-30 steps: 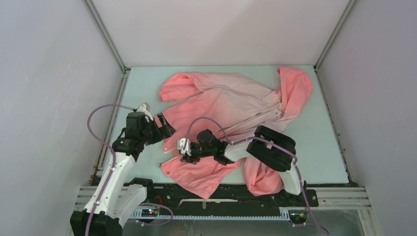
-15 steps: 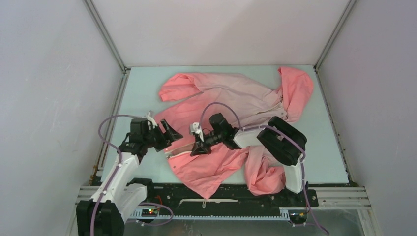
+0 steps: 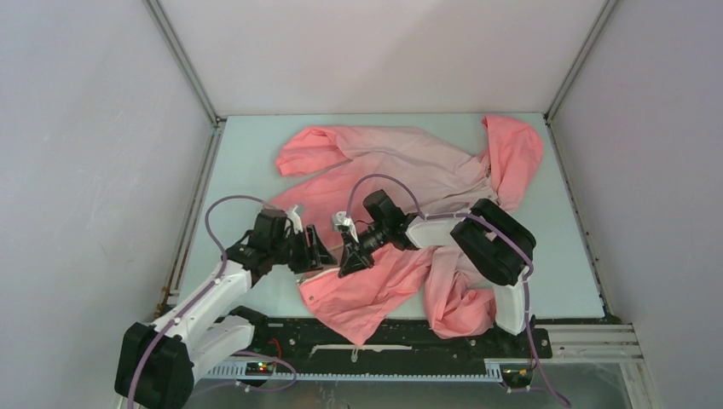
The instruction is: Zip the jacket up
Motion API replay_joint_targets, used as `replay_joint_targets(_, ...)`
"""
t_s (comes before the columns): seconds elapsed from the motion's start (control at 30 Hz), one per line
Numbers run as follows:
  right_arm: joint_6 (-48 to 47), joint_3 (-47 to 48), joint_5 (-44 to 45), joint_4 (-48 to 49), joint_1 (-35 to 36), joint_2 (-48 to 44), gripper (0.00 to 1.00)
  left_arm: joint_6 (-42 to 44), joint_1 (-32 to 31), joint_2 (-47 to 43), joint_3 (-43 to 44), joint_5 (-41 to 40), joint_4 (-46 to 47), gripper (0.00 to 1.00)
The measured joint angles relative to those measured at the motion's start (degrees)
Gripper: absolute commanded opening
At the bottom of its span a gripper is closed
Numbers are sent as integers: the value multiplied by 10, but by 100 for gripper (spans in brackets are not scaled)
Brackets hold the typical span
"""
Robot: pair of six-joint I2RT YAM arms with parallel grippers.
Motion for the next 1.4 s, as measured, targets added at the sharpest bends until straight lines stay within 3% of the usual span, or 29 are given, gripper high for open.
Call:
replay_joint_targets(0.13,-2,1,-7,-9,-3,0,0,9,-31,5,14,-8,-26,60)
replay_joint_targets(0.3,-2,1,-9,-15,-4,0,0,24,-40,1,50,-11,-62,76)
replay_joint_targets(0.4,-2,1,-9,-16,-5,0,0,35,-44,-1,76,-12,-85,76)
replay_joint_targets(0.63,-1,1,-14,-16,-8,0,0,72,-66,31,134,-41,-154,64)
replay_joint_targets(0.83,2,1,-21,-16,-12,0,0,104,-73,81,141,-45,-183,63)
replay_joint_targets(1.1,20,1,-20,-8,-12,0,1,131,-80,117,141,-30,-189,41)
replay_joint_targets(1.23,40,1,-9,11,-12,0,14,140,-83,126,141,-24,-189,22)
replay_joint_targets(1.27,49,1,-3,19,-12,0,23,141,-83,127,141,-23,-189,13)
replay_joint_targets(1.3,57,-2,3,33,-12,0,40,144,-83,129,141,-24,-189,7)
replay_joint_targets(1.4,86,-18,28,76,-12,-1,57,150,-84,130,141,-23,-189,0)
